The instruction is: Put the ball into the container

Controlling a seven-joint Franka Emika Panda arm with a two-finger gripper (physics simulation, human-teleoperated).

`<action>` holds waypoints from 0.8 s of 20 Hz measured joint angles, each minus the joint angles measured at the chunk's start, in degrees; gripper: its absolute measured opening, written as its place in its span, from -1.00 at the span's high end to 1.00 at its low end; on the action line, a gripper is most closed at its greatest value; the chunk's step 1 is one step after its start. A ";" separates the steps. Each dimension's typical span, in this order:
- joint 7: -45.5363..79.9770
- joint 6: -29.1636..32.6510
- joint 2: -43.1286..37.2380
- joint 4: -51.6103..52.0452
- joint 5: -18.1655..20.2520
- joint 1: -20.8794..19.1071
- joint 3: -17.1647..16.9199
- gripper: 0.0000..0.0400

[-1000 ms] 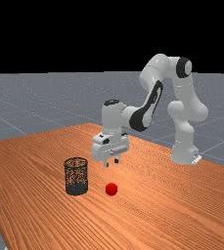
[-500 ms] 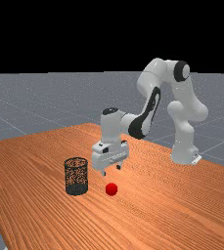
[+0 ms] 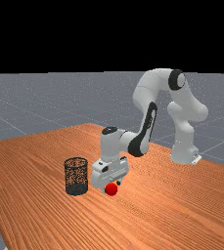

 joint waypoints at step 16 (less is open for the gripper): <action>0.21 6.95 4.39 2.63 -0.60 0.08 -0.65 -0.40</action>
